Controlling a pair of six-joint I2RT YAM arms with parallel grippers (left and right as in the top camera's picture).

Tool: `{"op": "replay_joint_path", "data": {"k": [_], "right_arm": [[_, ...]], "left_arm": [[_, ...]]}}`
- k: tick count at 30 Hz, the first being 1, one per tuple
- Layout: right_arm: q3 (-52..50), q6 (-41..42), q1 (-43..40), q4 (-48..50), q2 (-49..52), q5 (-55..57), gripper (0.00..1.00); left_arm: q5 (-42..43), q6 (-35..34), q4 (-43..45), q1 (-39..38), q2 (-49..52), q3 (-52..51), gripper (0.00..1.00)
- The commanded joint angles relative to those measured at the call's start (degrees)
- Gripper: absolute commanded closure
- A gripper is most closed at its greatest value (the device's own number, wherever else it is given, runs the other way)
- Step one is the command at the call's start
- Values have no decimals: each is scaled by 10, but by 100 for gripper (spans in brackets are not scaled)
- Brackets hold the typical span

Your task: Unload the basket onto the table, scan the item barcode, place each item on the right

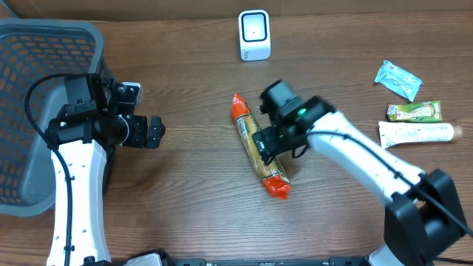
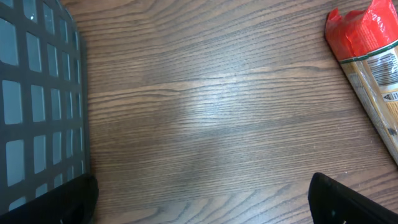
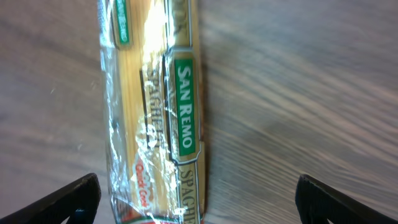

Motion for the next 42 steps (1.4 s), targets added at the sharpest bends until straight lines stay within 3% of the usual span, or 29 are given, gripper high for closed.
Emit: {"op": "replay_joint_path", "data": {"k": [1, 17, 20, 22, 25, 27, 29, 31, 39, 42], "right_arm": [[-26, -96, -19, 1, 33, -173, 0], [-129, -90, -9, 106, 43, -173, 0], [-142, -90, -9, 128, 43, -172, 4], [-148, -79, -9, 140, 43, -172, 11], [-153, -64, -10, 158, 43, -172, 39], [-153, -64, -10, 160, 43, -173, 68], [-153, -64, -10, 161, 43, -172, 88], [-153, -65, -10, 160, 43, -172, 96], [-117, -64, -17, 124, 34, -170, 96], [-69, -52, -27, 88, 13, -111, 96]], "left_arm": [[5, 11, 0, -1, 3, 10, 0], [5, 11, 0, -1, 3, 10, 0], [5, 11, 0, -1, 2, 10, 0], [5, 11, 0, -1, 3, 10, 1], [5, 11, 0, -1, 2, 10, 0], [5, 11, 0, -1, 3, 10, 0], [5, 11, 0, -1, 3, 10, 0], [5, 11, 0, -1, 2, 10, 1], [5, 11, 0, -1, 2, 10, 0], [5, 11, 0, -1, 2, 10, 0]]}}
